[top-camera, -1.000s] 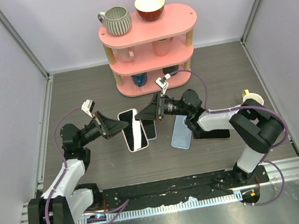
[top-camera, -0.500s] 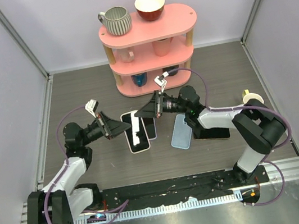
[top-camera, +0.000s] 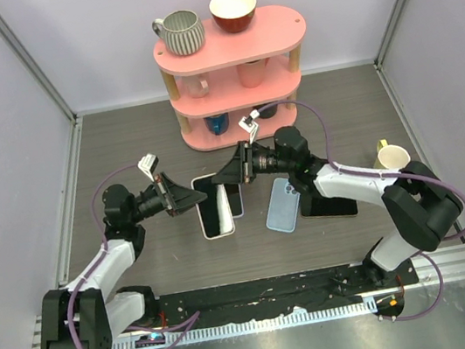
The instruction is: Put the phone into the phone case
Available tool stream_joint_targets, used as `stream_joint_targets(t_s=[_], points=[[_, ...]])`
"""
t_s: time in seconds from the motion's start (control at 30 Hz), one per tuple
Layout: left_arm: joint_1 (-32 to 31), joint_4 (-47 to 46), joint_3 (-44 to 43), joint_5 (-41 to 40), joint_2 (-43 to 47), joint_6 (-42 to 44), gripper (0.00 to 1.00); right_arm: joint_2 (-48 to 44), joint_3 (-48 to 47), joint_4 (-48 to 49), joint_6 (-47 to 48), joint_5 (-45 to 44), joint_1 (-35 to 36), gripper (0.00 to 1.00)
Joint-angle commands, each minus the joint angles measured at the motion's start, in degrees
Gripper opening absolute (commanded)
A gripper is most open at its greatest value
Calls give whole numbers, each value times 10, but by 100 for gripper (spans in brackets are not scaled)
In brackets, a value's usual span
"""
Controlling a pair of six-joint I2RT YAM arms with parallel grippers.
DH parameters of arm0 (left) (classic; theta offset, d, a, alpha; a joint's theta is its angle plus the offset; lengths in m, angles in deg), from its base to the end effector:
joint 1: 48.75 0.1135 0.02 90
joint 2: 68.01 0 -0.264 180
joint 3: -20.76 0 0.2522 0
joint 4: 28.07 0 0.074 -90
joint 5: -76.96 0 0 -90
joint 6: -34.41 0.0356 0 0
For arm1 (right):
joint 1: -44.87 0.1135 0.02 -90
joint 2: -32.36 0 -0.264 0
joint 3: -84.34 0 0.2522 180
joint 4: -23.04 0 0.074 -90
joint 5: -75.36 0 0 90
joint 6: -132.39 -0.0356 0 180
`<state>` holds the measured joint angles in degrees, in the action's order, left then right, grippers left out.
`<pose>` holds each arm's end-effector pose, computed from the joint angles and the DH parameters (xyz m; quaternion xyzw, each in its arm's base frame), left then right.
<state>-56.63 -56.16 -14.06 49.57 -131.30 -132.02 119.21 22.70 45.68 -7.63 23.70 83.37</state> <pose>0.2071 -0.0606 0.2285 -0.0388 0.7071 -0.6774 0.1990 0.2488 0.2261 0.2651 -0.1573 0.7020 0.6255 0.3018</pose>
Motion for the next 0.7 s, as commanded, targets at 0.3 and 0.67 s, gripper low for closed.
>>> stream_joint_targets(t_s=[0.3,0.67], points=[[-24,106,-39,-16,2,58,1,-40,-30,7,36,25,5,22],[-24,-26,-26,-67,43,-38,1,-55,98,177,-50,106,8,47]])
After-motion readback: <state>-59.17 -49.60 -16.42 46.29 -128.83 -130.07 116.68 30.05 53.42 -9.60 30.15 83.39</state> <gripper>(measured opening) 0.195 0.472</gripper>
